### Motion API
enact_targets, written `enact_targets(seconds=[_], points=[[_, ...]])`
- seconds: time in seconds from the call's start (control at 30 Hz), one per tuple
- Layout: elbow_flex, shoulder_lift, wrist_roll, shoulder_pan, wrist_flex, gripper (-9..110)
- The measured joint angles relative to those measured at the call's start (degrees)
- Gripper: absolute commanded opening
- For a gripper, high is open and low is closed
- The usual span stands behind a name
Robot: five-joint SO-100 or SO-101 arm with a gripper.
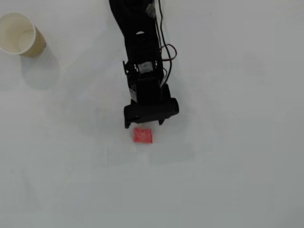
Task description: Pick up the cube and drop it in the cup.
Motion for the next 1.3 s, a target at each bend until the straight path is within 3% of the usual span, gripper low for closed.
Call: enact_targets(seconds=[1.3], points=[[-7.73,-10.37,0.0,2.81,-3.6,36]])
